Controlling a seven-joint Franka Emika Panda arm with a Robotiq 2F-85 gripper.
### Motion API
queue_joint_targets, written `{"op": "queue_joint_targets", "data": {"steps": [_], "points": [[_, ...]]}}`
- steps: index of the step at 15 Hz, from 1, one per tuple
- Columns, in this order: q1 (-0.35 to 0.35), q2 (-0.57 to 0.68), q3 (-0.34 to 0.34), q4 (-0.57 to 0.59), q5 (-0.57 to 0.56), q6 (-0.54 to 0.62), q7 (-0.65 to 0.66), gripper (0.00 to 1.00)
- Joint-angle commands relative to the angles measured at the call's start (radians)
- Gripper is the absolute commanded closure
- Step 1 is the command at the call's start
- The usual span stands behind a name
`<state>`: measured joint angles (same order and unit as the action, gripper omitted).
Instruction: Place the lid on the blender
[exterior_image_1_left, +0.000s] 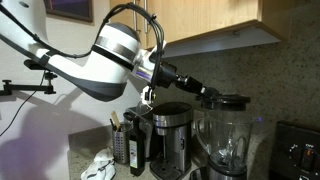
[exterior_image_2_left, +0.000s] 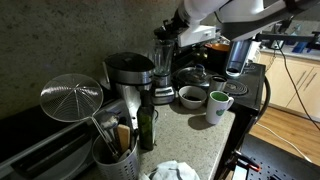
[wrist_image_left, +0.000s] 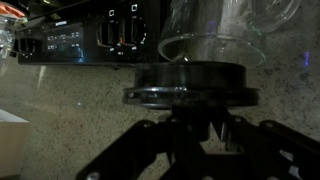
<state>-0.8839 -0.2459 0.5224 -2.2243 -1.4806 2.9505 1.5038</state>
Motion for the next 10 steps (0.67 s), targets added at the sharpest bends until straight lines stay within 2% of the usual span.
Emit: {"op": "queue_joint_targets", "data": {"steps": [1,6,10], "points": [[-0.011,0.093,0.04,0.073,-0.125,-0.051,0.118,0.87],[0.005,0.182,0.043,0.121,-0.226,-0.086,0.204,0.86],[0.012,0.225,0.044,0.148,-0.267,-0.1,0.228,0.86]]}}
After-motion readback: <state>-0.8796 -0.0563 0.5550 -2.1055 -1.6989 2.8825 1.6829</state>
